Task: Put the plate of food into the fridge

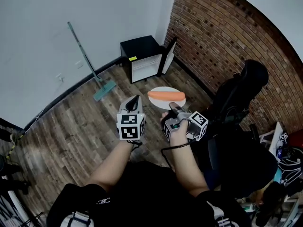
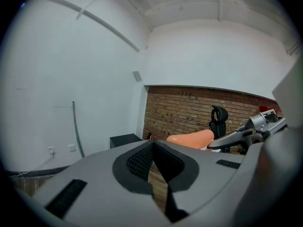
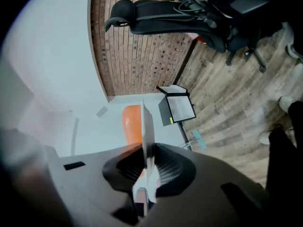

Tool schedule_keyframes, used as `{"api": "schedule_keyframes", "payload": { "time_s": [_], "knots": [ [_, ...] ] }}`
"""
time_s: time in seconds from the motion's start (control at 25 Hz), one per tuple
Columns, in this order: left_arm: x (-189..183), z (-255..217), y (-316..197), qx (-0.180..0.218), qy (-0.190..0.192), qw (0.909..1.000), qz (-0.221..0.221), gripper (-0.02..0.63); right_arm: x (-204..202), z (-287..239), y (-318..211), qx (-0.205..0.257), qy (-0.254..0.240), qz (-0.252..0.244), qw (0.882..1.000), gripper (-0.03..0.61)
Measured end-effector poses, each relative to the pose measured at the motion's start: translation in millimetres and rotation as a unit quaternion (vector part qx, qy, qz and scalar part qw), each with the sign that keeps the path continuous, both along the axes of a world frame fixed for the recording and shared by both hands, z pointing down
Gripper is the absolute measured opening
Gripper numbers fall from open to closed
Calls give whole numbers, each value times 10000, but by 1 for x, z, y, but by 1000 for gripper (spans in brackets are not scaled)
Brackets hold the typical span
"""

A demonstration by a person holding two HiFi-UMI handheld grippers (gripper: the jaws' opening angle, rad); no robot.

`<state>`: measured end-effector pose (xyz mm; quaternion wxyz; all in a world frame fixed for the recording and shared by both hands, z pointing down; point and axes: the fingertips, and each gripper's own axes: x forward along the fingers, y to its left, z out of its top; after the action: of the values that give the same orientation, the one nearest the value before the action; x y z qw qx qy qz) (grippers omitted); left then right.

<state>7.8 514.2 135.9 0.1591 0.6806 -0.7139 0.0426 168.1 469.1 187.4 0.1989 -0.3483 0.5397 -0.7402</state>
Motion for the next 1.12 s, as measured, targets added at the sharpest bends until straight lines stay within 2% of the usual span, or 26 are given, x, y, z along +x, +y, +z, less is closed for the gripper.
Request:
{"api": "schedule_keyframes", "payload": {
  "time_s": [0.24,0.56,0.76,1.12],
  "knots": [
    [-33,0,-17,47,122,9997,182,-5,-28,-5,-14,164,126,164,9997,55],
    [-79,12,-37,59,303,9983,488,-5,-66,4,-23,103,178,487,9986,54],
    [-104,25,-50,-40,460,9973,566,-5,-91,12,-30,80,296,427,9986,54],
    [-126,48,-110,-265,523,9972,469,-5,-103,30,-97,18,329,357,9988,54]
  ]
}}
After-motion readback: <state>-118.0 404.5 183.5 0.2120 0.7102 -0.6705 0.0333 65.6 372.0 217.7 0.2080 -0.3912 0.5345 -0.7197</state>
